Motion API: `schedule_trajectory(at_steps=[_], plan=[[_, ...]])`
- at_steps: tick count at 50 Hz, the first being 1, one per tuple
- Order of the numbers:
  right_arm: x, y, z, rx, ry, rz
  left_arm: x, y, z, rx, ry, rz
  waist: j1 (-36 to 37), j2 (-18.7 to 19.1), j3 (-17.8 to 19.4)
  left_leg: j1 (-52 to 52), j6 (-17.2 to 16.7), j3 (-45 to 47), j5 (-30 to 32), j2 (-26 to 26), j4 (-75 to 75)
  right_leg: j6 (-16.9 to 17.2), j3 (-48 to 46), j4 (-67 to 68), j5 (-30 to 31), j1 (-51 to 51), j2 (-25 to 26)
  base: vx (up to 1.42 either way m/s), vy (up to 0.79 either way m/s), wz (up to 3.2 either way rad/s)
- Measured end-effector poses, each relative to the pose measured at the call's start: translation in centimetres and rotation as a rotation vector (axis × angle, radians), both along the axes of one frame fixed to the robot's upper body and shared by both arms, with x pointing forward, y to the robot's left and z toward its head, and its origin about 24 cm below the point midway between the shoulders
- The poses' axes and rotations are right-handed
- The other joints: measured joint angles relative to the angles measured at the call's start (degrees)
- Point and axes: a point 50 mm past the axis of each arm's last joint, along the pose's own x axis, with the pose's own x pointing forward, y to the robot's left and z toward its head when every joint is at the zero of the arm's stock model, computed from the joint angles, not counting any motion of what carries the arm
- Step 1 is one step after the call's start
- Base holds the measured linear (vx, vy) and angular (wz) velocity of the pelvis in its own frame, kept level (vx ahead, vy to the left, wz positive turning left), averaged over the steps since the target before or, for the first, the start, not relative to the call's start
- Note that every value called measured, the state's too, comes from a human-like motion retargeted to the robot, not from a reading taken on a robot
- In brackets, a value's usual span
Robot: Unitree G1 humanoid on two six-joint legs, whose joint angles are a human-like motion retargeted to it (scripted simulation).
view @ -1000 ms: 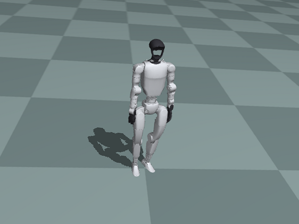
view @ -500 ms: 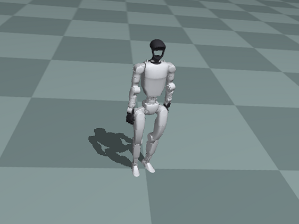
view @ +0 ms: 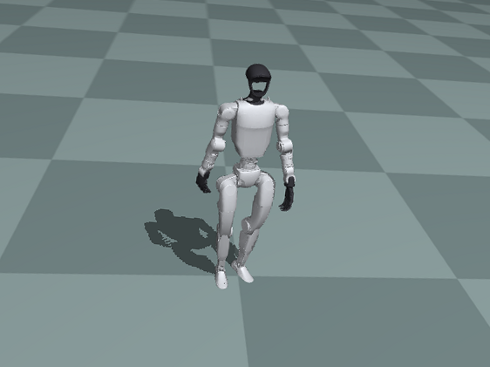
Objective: In place motions
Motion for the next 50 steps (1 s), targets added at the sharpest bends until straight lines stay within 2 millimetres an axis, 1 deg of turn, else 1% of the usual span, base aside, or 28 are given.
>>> schedule_trajectory(at_steps=[3,6,7,9,13,17,20,22,24,26,28,30,32,35,40,43,47,50], plan=[[2.1,1.0,-0.5,0.047,-0.049,0.060,-2.0,-0.3,-0.5,-0.009,0.062,0.006,0.37,-0.05,-0.05,0.00,0.02,-0.31,0.06,-0.16,0.03,-0.04,-0.15,-0.03,-0.06,0.13,-0.08,0.00,0.00,0.00],[4.6,2.1,-1.0,0.098,-0.112,0.122,-4.8,-0.7,-1.1,-0.026,0.148,0.030,0.71,-0.12,-0.06,0.06,0.02,-0.61,0.10,-0.31,0.03,-0.10,-0.15,0.00,-0.12,0.22,-0.12,0.00,0.00,0.00],[5.5,2.5,-1.1,0.115,-0.135,0.143,-5.8,-0.9,-1.3,-0.033,0.180,0.042,0.78,-0.14,-0.06,0.08,0.03,-0.75,0.11,-0.37,0.03,-0.13,-0.19,0.00,-0.13,0.24,-0.13,0.00,0.00,0.00],[7.8,3.6,-1.4,0.157,-0.197,0.194,-8.6,-1.4,-1.5,-0.050,0.260,0.076,0.89,-0.18,-0.09,0.10,0.05,-1.09,0.15,-0.50,-0.01,-0.18,-0.34,0.02,-0.14,0.24,-0.18,0.00,0.00,0.00],[11.8,5.5,-1.3,0.225,-0.317,0.275,-13.6,-2.2,-1.6,-0.078,0.390,0.147,1.25,-0.17,-0.19,0.07,0.05,-1.25,0.17,-0.55,-0.08,-0.11,-0.24,0.10,-0.18,0.15,-0.24,0.00,0.00,0.00],[15.1,7.1,-0.9,0.279,-0.428,0.325,-18.1,-2.8,-1.2,-0.101,0.497,0.206,1.38,-0.20,-0.18,0.01,0.05,-1.48,0.18,-0.61,-0.05,-0.07,-0.19,0.15,-0.20,0.09,-0.27,0.00,0.00,0.00],[16.8,7.9,-0.6,0.306,-0.489,0.339,-20.8,-3.0,-0.6,-0.109,0.565,0.232,1.44,-0.26,-0.20,-0.07,0.08,-1.73,0.22,-0.70,-0.05,-0.03,-0.22,0.16,-0.24,0.06,-0.33,0.00,0.00,0.00],[17.3,8.1,-0.5,0.316,-0.512,0.342,-22.0,-3.1,-0.3,-0.111,0.598,0.246,1.43,-0.30,-0.18,-0.12,0.10,-1.90,0.25,-0.75,-0.04,-0.02,-0.29,0.18,-0.27,0.07,-0.36,0.00,0.00,0.00],[17.5,8.1,-0.4,0.319,-0.521,0.343,-22.7,-3.1,-0.1,-0.114,0.619,0.260,1.38,-0.36,-0.13,-0.16,0.12,-2.06,0.30,-0.80,-0.03,0.00,-0.37,0.19,-0.29,0.08,-0.39,0.00,0.00,0.00],[17.2,8.0,-0.5,0.315,-0.514,0.343,-23.0,-3.1,-0.1,-0.117,0.627,0.274,1.28,-0.39,-0.12,-0.19,0.14,-2.16,0.33,-0.81,-0.04,0.01,-0.44,0.20,-0.29,0.09,-0.41,0.00,0.00,0.00],[16.5,7.7,-0.7,0.305,-0.493,0.340,-22.9,-3.1,-0.1,-0.119,0.624,0.281,1.16,-0.40,-0.09,-0.19,0.15,-2.15,0.35,-0.80,-0.05,0.03,-0.44,0.21,-0.28,0.08,-0.41,0.00,0.00,0.00],[15.5,7.2,-0.9,0.293,-0.461,0.332,-22.3,-3.0,-0.2,-0.117,0.610,0.279,1.03,-0.40,-0.09,-0.17,0.17,-2.06,0.34,-0.76,-0.07,0.05,-0.38,0.22,-0.24,0.05,-0.39,0.00,0.00,0.00],[14.2,6.6,-1.1,0.278,-0.420,0.317,-21.2,-2.9,-0.5,-0.110,0.584,0.269,0.82,-0.39,-0.10,-0.16,0.17,-1.85,0.29,-0.69,-0.08,0.06,-0.25,0.23,-0.20,-0.02,-0.34,0.00,0.00,0.00],[11.7,5.5,-1.4,0.244,-0.350,0.289,-19.1,-2.8,-1.0,-0.101,0.532,0.246,0.41,-0.35,-0.09,-0.10,0.17,-1.34,0.16,-0.52,-0.10,0.06,0.11,0.27,-0.09,-0.19,-0.22,0.00,-0.01,-0.06],[6.9,3.2,-1.4,0.157,-0.218,0.229,-14.2,-2.4,-1.5,-0.081,0.423,0.189,-0.10,-0.17,-0.12,-0.05,0.11,-0.10,-0.16,-0.11,-0.15,0.09,0.77,0.29,0.14,-0.62,0.02,-0.02,-0.02,-0.23],[3.9,1.7,-1.0,0.099,-0.133,0.166,-10.6,-1.8,-1.6,-0.075,0.333,0.148,-0.42,-0.11,0.06,0.01,0.11,0.41,-0.26,0.07,-0.11,0.08,0.96,0.26,0.27,-0.68,0.13,-0.01,-0.01,-0.06],[0.4,0.3,-0.3,0.028,-0.044,0.049,-5.3,-0.7,-1.1,-0.045,0.191,0.102,-0.72,-0.22,0.22,0.04,0.10,0.77,-0.27,0.13,-0.07,0.06,1.05,0.16,0.35,-0.63,0.13,0.00,0.00,0.00],[-1.8,-0.4,0.2,-0.020,-0.004,-0.039,-1.7,0.1,-0.4,-0.017,0.087,0.074,-0.84,-0.28,0.17,-0.04,0.09,0.89,-0.23,0.12,-0.06,0.03,1.00,0.12,0.33,-0.66,0.10,0.00,0.00,0.00]])
